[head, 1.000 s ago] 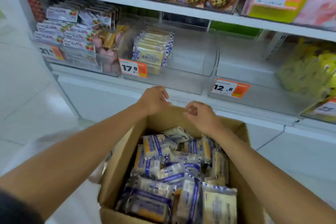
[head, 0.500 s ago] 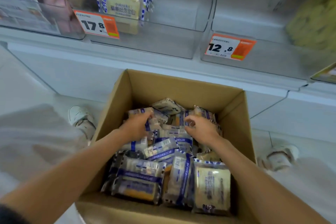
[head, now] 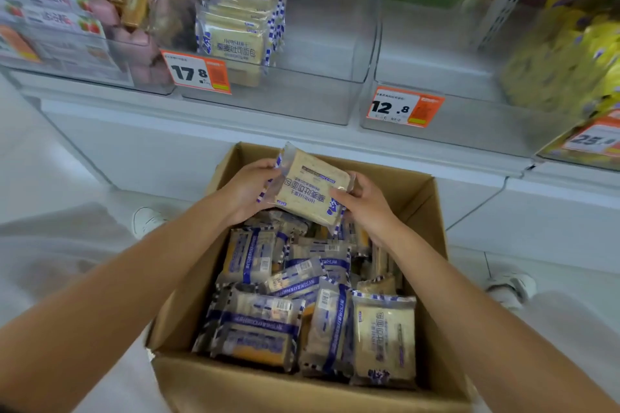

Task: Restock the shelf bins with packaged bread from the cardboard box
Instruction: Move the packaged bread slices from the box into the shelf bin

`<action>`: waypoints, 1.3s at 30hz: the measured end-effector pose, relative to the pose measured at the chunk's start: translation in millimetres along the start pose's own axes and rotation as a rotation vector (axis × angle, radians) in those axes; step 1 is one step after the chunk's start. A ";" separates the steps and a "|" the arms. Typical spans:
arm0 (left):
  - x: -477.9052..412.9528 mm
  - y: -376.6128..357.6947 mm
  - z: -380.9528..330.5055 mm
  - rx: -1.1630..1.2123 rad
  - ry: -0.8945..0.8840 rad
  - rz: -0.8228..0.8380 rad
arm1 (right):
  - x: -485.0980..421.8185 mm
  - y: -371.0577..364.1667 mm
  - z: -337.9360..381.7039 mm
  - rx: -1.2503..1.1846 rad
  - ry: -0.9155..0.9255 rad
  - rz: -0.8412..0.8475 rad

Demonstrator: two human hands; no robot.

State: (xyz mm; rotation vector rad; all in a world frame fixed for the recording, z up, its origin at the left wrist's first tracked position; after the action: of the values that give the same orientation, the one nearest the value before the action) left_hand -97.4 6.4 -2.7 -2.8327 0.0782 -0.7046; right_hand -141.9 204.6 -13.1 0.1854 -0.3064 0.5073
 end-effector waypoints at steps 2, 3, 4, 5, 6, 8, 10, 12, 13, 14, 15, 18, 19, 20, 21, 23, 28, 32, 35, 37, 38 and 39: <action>1.4 -6.3 12.8 -0.008 0.078 0.079 | 3.3 3.4 0.8 -0.015 0.008 -0.012; 1.1 -7.1 21.0 0.001 0.112 0.102 | 3.5 5.0 -3.4 -0.027 -0.014 -0.008; 0.6 -6.1 28.1 0.023 0.125 0.096 | 4.3 5.5 -7.0 -0.042 -0.037 -0.002; -1.1 -2.1 33.5 0.045 0.117 0.050 | 4.4 5.9 -10.5 -0.038 -0.052 0.001; -2.1 2.6 34.2 0.021 0.083 -0.016 | 4.7 6.9 -11.2 0.012 -0.051 -0.009; -3.9 8.5 21.0 -0.242 -0.030 -0.116 | 5.7 7.1 -4.8 0.162 -0.004 -0.032; -6.4 -4.4 5.6 -0.557 -0.101 -0.066 | 5.6 0.6 6.8 0.227 0.059 -0.002; -7.6 -25.7 -4.2 -0.629 -0.167 0.024 | 4.8 -8.9 14.9 0.276 0.080 0.066; -6.7 -32.7 -9.4 -0.598 -0.205 0.020 | 4.3 -11.4 17.3 0.294 0.084 0.080; -6.5 -33.0 -13.8 -0.571 -0.236 -0.031 | 5.0 -10.4 19.7 0.287 0.094 0.062; -6.5 -27.7 -16.5 -0.555 -0.243 -0.123 | 5.2 -6.0 19.5 0.247 0.097 0.020; -5.6 -5.6 9.6 -0.381 -0.051 -0.241 | 4.2 14.3 -1.4 -0.019 0.016 -0.109; -5.6 -3.9 27.9 -0.243 0.053 -0.185 | 4.1 16.6 -10.8 -0.110 -0.023 -0.107; -3.8 -7.3 46.1 -0.097 0.154 -0.095 | 3.2 16.2 -20.9 -0.168 -0.062 -0.080; -1.1 -13.4 60.4 0.020 0.221 -0.019 | 2.2 13.8 -30.4 -0.191 -0.093 -0.035; 0.1 -11.5 74.1 0.086 0.225 -0.005 | 2.1 8.3 -45.6 -0.144 -0.135 0.068; -2.0 27.5 83.7 0.032 0.140 -0.167 | 2.1 12.1 -92.8 0.456 -0.298 0.209; -4.5 40.1 91.8 0.055 0.146 -0.189 | -0.2 -0.6 -123.4 0.504 -0.445 0.303; -5.9 45.0 96.5 0.065 0.136 -0.197 | -4.9 -6.0 -123.6 0.539 -0.431 0.311; -5.7 45.6 97.8 0.051 0.131 -0.199 | -5.1 -9.2 -115.3 0.527 -0.395 0.339; -5.0 45.6 96.6 0.048 0.123 -0.203 | -5.9 -7.4 -107.6 0.508 -0.375 0.323; -3.7 44.8 93.7 0.050 0.113 -0.204 | -6.9 -3.2 -96.1 0.483 -0.347 0.282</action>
State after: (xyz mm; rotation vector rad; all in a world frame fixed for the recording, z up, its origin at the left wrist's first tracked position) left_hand -56.7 -18.0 -95.2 -2.7768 -0.2108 -0.8958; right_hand -122.9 222.6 -105.9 0.7108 -0.5500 0.8270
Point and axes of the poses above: each hand's wrist, its own x-axis away from the middle knuckle, its own y-axis out of the back of the hand, z = x × y, the point moved 8 cm from there along -x, towards the middle knuckle, and after that the axes turned 9 degrees about z, right-handed, at the moved point
